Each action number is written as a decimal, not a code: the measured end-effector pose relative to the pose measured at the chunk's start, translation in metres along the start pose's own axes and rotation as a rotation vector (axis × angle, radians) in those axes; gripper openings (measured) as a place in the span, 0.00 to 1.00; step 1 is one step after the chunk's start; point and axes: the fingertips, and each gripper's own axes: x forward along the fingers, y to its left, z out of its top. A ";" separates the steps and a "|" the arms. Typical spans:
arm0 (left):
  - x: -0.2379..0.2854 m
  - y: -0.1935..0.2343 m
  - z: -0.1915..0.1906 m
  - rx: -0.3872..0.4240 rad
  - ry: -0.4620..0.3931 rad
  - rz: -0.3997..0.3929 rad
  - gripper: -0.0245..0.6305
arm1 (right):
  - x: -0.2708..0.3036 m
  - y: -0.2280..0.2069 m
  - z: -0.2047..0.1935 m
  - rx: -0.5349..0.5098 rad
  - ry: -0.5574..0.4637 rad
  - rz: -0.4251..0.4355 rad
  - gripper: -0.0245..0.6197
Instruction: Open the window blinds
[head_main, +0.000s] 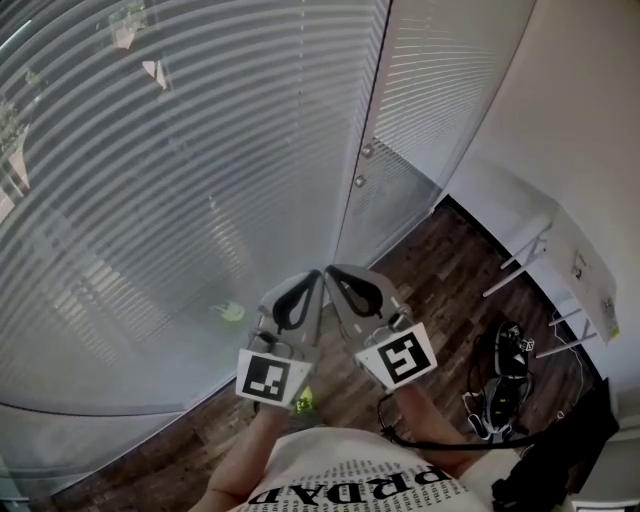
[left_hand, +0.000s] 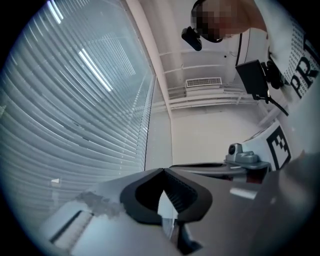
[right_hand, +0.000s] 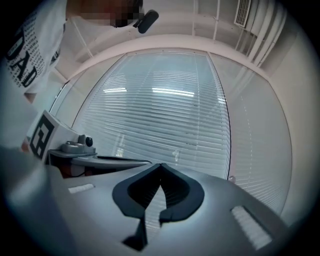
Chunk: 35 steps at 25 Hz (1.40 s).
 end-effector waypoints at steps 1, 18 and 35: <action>0.011 0.007 -0.007 -0.006 0.003 -0.008 0.02 | 0.008 -0.009 -0.008 0.003 0.007 -0.009 0.05; 0.038 0.056 -0.030 -0.040 -0.003 -0.021 0.02 | 0.059 -0.029 -0.037 -0.008 0.037 -0.037 0.05; 0.155 0.072 -0.079 -0.002 -0.009 0.066 0.02 | 0.088 -0.141 -0.097 -0.075 0.049 0.058 0.05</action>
